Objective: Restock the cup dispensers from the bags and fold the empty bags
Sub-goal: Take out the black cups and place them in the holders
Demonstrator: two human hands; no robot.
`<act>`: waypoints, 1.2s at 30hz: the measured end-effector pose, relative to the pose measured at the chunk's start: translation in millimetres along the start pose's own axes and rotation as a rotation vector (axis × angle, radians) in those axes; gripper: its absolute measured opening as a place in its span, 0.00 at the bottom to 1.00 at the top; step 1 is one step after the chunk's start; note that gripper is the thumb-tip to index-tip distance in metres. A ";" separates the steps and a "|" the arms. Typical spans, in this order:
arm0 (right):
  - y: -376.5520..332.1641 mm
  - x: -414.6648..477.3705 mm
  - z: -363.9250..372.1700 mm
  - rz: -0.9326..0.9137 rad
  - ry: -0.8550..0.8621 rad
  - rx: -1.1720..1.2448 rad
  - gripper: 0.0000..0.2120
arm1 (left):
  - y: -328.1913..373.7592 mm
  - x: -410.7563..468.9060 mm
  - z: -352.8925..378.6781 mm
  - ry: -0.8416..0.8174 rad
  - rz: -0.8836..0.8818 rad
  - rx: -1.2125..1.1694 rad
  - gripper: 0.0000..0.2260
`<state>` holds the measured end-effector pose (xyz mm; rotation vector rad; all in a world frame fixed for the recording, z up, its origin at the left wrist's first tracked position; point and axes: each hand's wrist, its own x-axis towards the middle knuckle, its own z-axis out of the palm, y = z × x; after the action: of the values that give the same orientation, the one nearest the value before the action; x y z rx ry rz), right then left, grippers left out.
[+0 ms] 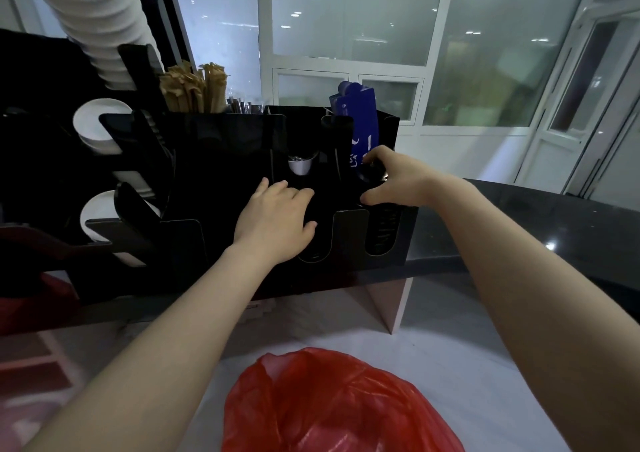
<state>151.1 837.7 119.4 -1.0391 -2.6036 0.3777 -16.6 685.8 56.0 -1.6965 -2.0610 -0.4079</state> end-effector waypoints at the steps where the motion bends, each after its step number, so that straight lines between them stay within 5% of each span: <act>1: -0.5 -0.6 0.0 -0.002 0.012 -0.037 0.34 | 0.1 0.1 -0.2 -0.001 0.001 0.003 0.25; 7: -5.7 -0.8 10.1 0.028 0.051 -0.155 0.36 | 0.4 -0.1 0.6 0.008 0.003 0.005 0.25; 18: -9.8 -4.8 5.8 -0.034 0.251 0.119 0.35 | -5.0 -0.8 -1.6 -0.036 0.041 -0.020 0.25; 23: -8.2 -9.7 7.3 -0.040 0.211 0.107 0.35 | -5.4 -1.0 -0.9 -0.043 0.044 -0.040 0.25; 30: -21.3 -23.9 0.4 -0.108 0.531 0.299 0.33 | -5.5 0.8 -4.7 -0.051 0.067 -0.119 0.25; 32: -31.3 -30.0 -2.4 -0.165 0.569 0.340 0.33 | -1.0 0.8 -12.5 0.000 0.032 -0.317 0.23; 36: -53.9 -46.7 3.8 -0.311 0.542 0.408 0.33 | 19.4 -10.8 -36.0 0.157 -0.184 -1.227 0.16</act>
<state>148.4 766.6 126.2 -0.4970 -2.0364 0.4500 9.3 663.1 80.6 -1.8834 -1.9114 -2.1002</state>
